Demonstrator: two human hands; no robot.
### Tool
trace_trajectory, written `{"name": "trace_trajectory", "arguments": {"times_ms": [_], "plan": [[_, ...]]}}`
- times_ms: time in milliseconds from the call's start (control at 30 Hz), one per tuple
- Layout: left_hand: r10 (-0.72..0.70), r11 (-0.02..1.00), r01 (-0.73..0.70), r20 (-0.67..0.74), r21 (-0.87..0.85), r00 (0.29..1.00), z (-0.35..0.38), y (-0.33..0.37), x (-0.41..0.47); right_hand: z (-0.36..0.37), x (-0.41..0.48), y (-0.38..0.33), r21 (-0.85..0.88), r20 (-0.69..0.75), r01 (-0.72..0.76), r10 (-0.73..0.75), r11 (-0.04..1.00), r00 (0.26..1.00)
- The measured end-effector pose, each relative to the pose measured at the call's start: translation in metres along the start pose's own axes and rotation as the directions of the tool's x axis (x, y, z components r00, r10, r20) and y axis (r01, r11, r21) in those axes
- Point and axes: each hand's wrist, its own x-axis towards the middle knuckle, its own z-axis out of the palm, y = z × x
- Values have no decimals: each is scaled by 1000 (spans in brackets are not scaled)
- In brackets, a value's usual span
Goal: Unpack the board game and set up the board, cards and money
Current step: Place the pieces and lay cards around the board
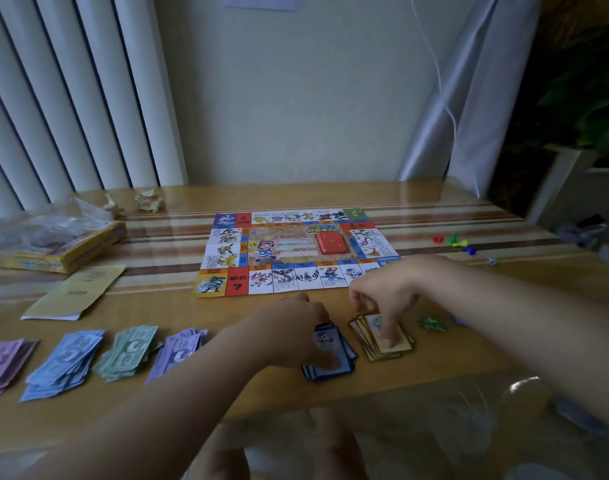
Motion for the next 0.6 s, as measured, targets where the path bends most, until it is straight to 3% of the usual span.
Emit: {"name": "trace_trajectory", "arguments": {"times_ms": [267,600], "plan": [[-65,998,62,117,31,991,-9,4,6,-1,-1,-5,-121,32,-30,34,992,999],[-81,994,69,163,81,983,-13,6,10,12,-13,5,80,-80,-4,10,997,997]]}}
